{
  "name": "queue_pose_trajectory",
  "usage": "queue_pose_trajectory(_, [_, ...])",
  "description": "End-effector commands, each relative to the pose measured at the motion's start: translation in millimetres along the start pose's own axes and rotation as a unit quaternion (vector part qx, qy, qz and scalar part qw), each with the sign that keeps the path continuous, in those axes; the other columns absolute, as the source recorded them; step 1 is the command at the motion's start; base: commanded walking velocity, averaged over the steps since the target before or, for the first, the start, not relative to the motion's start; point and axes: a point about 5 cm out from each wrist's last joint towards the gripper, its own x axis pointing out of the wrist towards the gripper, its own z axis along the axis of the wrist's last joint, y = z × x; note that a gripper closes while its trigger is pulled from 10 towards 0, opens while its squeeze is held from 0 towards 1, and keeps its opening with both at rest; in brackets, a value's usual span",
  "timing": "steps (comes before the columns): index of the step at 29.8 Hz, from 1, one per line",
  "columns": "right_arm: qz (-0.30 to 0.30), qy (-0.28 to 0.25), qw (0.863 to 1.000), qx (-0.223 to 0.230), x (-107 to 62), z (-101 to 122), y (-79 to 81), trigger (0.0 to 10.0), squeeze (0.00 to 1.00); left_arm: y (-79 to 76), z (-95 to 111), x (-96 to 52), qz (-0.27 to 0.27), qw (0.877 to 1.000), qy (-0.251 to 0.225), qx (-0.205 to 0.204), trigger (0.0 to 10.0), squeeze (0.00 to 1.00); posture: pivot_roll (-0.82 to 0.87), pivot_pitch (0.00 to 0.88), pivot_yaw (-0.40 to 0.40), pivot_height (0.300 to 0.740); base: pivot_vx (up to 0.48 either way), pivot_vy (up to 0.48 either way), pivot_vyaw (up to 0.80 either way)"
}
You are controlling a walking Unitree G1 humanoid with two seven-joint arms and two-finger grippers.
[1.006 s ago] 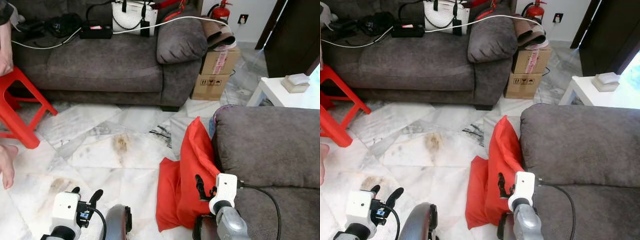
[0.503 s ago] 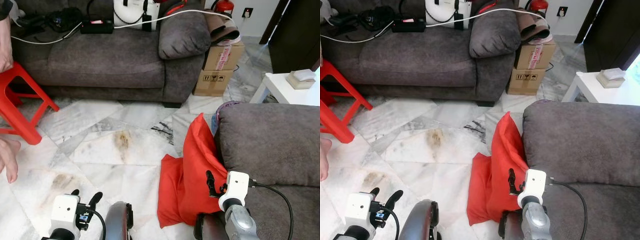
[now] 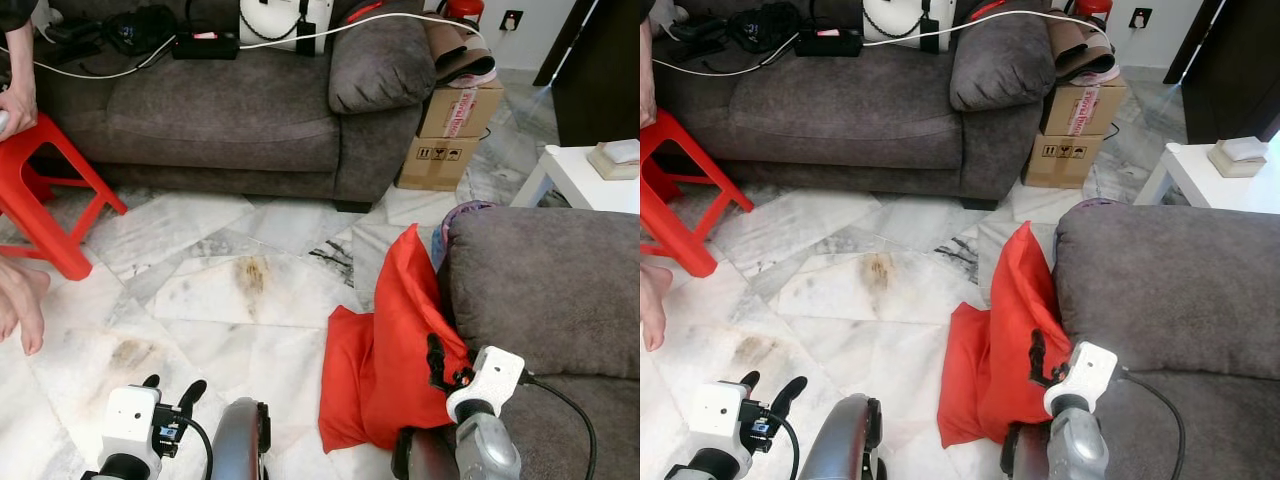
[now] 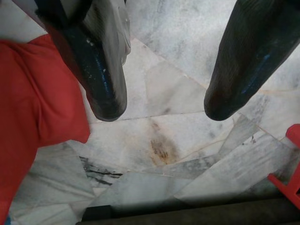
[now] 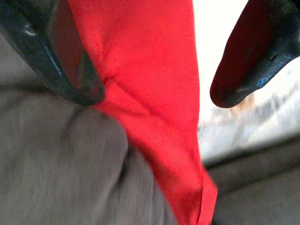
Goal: Move the pillow to the sofa from floor
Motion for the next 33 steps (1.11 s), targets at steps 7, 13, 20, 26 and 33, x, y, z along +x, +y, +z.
queue_pose_trajectory(7, [0.022, -0.022, 0.998, -0.049, -22.1, 1, -37.9, 10.0, 0.00, 0.1, -7, -4.8, -0.001, 1.000, 0.016, -0.010, 10.0, 0.00, 0.24, 0.206, -0.013, 0.585, 0.000, 0.000, 0.00])
queue_pose_trajectory(13, [-0.003, -0.063, 0.998, -0.027, -23.5, 20, -55.6, 10.0, 0.00, -1.9, -6, -1.0, -0.006, 1.000, 0.013, -0.012, 10.0, 0.00, 0.23, 0.196, -0.012, 0.585, 0.000, 0.000, 0.00])
queue_pose_trajectory(20, [0.022, 0.002, 0.997, -0.072, -22.7, 4, -47.6, 10.0, 0.00, -2.8, -6, 2.0, -0.008, 1.000, 0.012, -0.013, 10.0, 0.00, 0.23, 0.190, -0.014, 0.585, 0.000, 0.000, 0.00])
queue_pose_trajectory(26, [0.040, 0.044, 0.995, -0.080, -24.6, -6, -45.4, 10.0, 0.00, -1.0, -7, 1.0, -0.005, 1.000, 0.013, -0.012, 10.0, 0.00, 0.23, 0.191, -0.018, 0.585, 0.000, 0.000, 0.00])
queue_pose_trajectory(33, [0.041, 0.040, 0.995, -0.079, -21.0, -5, -38.9, 10.0, 0.00, -2.7, -7, 1.5, -0.005, 1.000, 0.013, -0.014, 10.0, 0.00, 0.23, 0.194, -0.017, 0.585, 0.000, 0.000, 0.00])
